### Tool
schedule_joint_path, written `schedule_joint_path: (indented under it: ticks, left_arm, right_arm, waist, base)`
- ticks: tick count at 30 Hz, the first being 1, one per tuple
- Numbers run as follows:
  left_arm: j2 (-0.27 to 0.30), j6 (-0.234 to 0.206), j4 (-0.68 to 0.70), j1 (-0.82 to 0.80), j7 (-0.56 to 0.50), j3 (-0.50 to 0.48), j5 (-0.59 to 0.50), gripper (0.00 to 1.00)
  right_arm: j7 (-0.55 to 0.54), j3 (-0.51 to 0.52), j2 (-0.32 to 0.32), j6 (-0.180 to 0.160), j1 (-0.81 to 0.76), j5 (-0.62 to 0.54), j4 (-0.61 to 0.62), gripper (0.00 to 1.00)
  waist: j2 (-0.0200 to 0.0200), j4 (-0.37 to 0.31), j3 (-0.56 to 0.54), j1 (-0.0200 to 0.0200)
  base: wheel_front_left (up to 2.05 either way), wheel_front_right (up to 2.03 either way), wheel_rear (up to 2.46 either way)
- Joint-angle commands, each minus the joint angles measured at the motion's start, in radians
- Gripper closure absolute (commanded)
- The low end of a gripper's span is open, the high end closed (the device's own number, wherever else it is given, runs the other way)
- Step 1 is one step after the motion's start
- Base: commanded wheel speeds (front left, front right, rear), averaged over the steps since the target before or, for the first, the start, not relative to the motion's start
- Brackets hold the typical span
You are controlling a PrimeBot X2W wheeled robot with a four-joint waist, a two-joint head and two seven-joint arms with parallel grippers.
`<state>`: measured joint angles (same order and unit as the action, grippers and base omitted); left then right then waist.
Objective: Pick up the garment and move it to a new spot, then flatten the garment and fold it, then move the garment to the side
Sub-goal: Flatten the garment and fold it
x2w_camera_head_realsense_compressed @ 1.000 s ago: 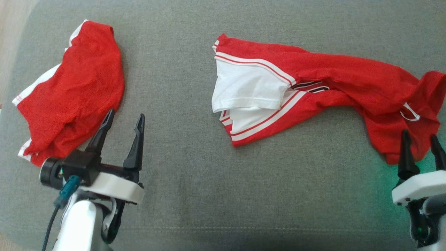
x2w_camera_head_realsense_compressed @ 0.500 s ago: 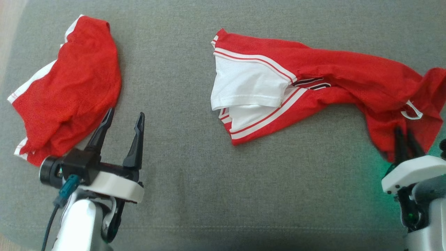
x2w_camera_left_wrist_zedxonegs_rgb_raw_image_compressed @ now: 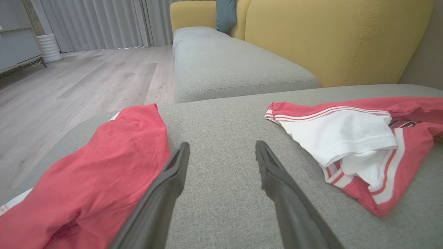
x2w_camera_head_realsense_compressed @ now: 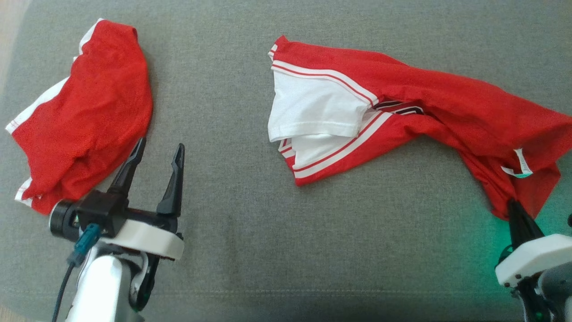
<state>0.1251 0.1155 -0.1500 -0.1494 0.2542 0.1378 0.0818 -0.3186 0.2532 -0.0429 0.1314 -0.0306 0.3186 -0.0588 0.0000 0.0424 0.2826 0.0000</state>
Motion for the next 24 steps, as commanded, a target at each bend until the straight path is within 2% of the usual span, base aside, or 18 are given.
schedule_joint_path:
  ticks: [1, 7, 8, 9, 10, 16, 24]
  left_arm:
    - [0.017, 0.001, 0.037, -0.037, 0.008, -0.044, 0.006, 0.0]
    - [0.019, 0.003, 0.039, -0.042, 0.008, -0.045, 0.005, 0.0]
    - [0.019, 0.003, 0.039, -0.043, 0.008, -0.046, 0.005, 0.0]
    - [0.019, 0.003, 0.039, -0.043, 0.008, -0.046, 0.005, 0.0]
    - [0.02, 0.003, 0.038, -0.043, 0.008, -0.047, 0.006, 0.0]
    - [0.02, 0.004, 0.034, -0.042, 0.008, -0.052, 0.006, 0.0]
    - [0.018, 0.004, 0.034, -0.039, 0.008, -0.058, 0.003, 0.0]
  right_arm:
    - [-0.012, -0.023, -0.007, -0.001, -0.002, 0.005, 0.058, 1.0]
    - [-0.073, -0.02, -0.007, -0.001, -0.056, 0.019, 0.125, 1.0]
    - [-0.074, -0.024, -0.007, -0.001, -0.061, 0.022, 0.135, 0.73]
    - [-0.074, -0.03, -0.007, -0.001, -0.065, 0.025, 0.144, 0.13]
    - [-0.075, -0.039, -0.007, -0.001, -0.069, 0.026, 0.153, 0.0]
    - [-0.026, -0.088, -0.007, -0.001, -0.077, -0.003, 0.231, 0.0]
    - [0.158, -0.118, -0.007, -0.001, -0.037, -0.036, 0.299, 0.0]
  waist:
    - [0.0, -0.002, 0.002, 0.0]
    - [0.0, -0.002, 0.011, 0.0]
    - [0.0, -0.002, 0.013, 0.0]
    - [0.0, -0.001, 0.013, 0.0]
    - [0.0, -0.001, 0.014, 0.0]
    - [0.0, 0.001, 0.009, 0.0]
    - [0.0, 0.002, -0.004, 0.0]
  base:
    - [0.0, 0.0, 0.0]
    - [0.0, 0.0, 0.0]
    - [0.0, 0.0, 0.0]
    - [0.0, 0.0, 0.0]
    - [0.0, 0.0, 0.0]
    - [0.0, 0.0, 0.0]
    - [0.0, 0.0, 0.0]
